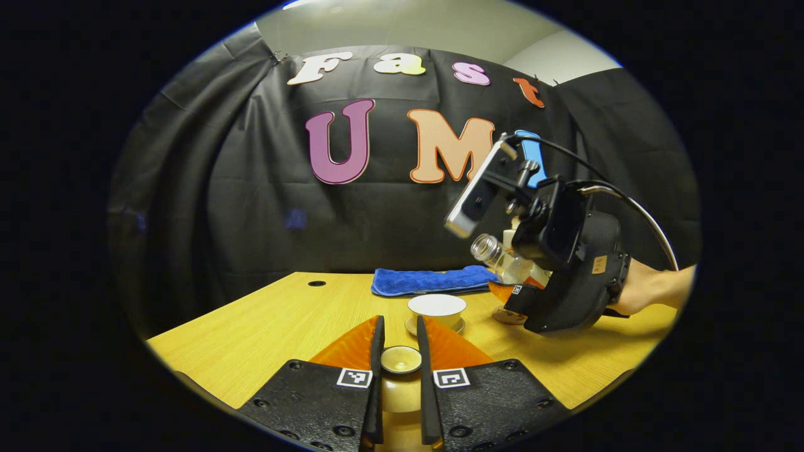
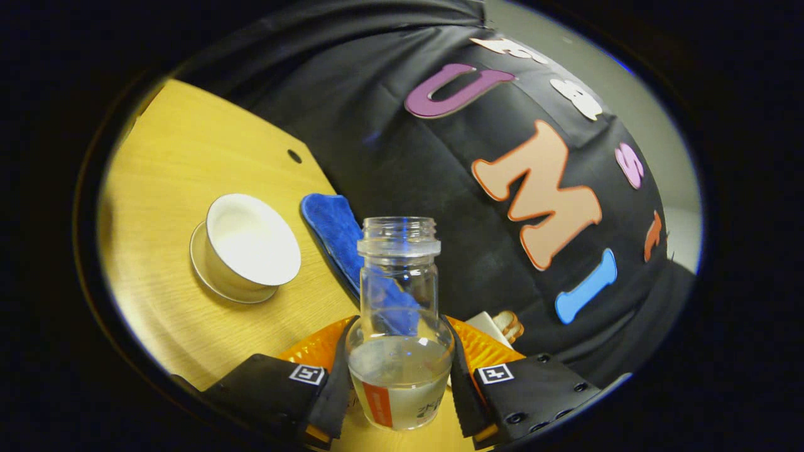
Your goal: Open the teacup lid with one hand, grasp the water bottle and pour water into the teacup with the other hand; after pouring, place the water bottle on the coaster and then close the teacup lid.
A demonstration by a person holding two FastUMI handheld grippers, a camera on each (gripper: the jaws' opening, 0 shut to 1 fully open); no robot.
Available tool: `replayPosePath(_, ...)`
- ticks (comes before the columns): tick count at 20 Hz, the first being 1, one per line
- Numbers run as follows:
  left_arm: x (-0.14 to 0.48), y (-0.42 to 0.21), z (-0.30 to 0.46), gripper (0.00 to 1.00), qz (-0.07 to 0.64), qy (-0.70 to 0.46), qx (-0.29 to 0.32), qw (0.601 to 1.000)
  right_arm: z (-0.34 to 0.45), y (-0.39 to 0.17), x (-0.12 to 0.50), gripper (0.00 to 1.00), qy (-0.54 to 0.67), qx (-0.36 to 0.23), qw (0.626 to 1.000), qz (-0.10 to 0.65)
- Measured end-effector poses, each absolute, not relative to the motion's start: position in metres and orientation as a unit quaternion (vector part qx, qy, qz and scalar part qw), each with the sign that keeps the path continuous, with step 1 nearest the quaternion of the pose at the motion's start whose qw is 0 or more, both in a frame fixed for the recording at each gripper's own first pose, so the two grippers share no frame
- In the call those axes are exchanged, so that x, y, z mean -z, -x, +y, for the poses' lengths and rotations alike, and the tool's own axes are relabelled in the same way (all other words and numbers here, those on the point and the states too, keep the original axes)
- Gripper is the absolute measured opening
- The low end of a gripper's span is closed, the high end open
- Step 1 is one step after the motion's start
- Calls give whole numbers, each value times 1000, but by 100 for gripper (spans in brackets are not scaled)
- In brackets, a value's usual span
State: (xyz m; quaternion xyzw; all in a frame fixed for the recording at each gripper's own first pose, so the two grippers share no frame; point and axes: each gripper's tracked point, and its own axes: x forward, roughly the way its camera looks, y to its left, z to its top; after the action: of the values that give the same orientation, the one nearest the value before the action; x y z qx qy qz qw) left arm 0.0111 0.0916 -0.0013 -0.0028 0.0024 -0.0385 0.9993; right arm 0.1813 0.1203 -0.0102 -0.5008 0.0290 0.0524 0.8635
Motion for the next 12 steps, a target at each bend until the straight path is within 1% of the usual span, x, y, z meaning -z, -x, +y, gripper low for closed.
replayPosePath(4, 1, -11, 91, 20, 3, 3, 45, 999, 130, -191, 18, 73, 585, -67, 808, 30)
replayPosePath(9, 2, -11, 96, 20, 5, 3, 46, 999, 140, -195, 30, 73, 648, -77, 757, 27)
replayPosePath(12, 2, -11, 102, 20, 4, 3, 42, 999, 143, -192, 35, 72, 670, -82, 737, 31)
